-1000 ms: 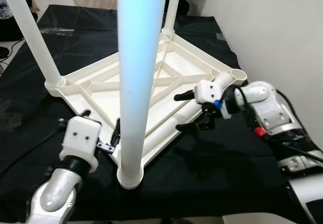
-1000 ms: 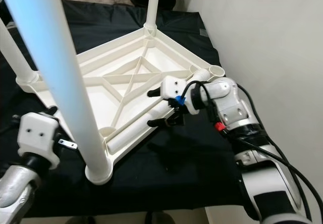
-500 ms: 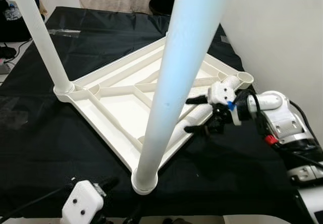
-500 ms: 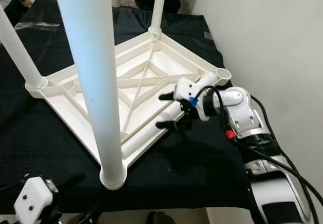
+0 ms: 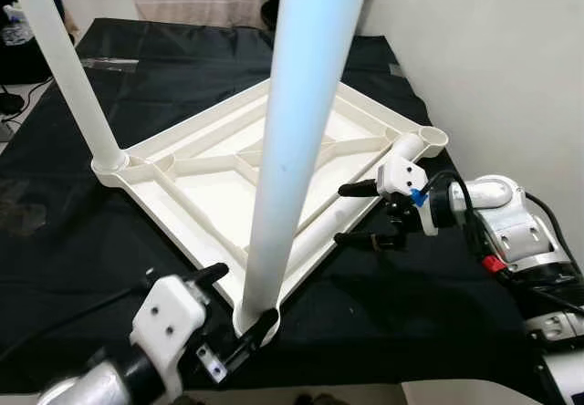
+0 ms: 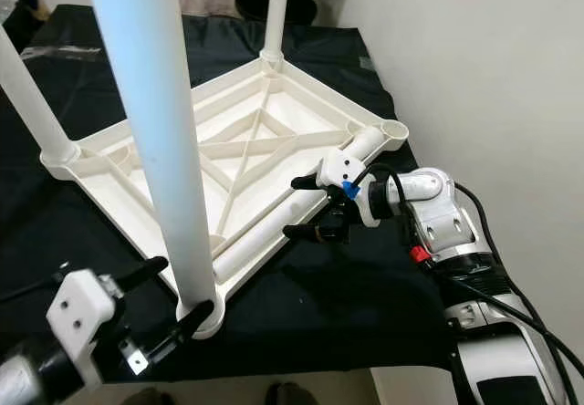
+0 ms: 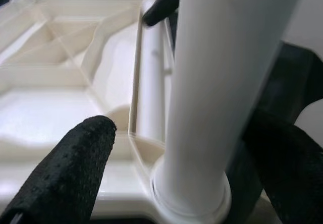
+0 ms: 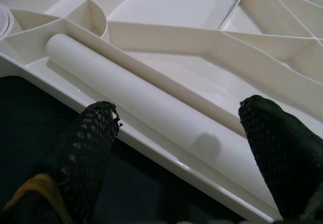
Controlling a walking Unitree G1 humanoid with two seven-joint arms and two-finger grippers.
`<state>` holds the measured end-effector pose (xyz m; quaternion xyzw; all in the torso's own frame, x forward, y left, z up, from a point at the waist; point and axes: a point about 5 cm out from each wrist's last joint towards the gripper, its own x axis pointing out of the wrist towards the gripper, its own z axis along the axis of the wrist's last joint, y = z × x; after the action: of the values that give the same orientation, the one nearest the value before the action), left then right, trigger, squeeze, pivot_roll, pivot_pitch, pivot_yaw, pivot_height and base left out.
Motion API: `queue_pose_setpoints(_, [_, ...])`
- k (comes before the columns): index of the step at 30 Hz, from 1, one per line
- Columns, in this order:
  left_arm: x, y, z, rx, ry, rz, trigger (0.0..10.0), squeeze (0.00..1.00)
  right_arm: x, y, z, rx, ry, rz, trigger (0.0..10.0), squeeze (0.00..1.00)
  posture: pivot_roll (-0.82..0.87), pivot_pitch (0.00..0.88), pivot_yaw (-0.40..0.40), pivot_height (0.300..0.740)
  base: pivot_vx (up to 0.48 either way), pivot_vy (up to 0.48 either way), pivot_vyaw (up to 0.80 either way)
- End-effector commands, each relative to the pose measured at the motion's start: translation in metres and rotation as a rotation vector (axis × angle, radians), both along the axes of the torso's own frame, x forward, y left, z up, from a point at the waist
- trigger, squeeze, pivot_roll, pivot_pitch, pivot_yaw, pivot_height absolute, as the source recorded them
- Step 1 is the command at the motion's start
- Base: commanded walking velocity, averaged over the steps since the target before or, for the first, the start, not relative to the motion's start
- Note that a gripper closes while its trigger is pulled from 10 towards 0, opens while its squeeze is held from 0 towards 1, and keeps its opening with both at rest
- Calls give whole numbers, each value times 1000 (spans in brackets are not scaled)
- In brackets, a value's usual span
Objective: Building children table
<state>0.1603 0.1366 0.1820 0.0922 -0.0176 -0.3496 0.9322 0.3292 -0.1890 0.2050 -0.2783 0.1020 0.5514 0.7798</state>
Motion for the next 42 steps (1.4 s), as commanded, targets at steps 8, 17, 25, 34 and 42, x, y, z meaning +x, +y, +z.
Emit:
queue_pose_setpoints(8, [24, -4, 0, -25, -22, 15, 10000, 0, -4, -6, 4, 14, -12, -32, 10000, 0, -10, 109, -89, 740, 0, 0, 0])
queue_pose_setpoints(17, [28, -3, -4, -7, -13, 62, 0, 0, -7, -7, 2, 13, -11, -44, 10000, 0, -10, 113, -85, 740, 0, 0, 0])
queue_pose_setpoints(25, [39, 21, 1, 52, -88, 286, 0, 0, -8, -5, 0, 16, -4, -44, 10000, 0, 2, 114, -87, 740, 0, 0, 0])
queue_pose_setpoints(34, [26, 155, 22, 283, -232, 1165, 0, 0, -7, 1, -8, 16, 14, -28, 10000, 0, 34, 115, -102, 740, 0, 0, 0])
queue_pose_setpoints(42, [23, 179, 10, 238, -163, 1325, 10000, 0, -9, 3, -8, 13, 13, -21, 10000, 0, 26, 116, -97, 740, 0, 0, 0])
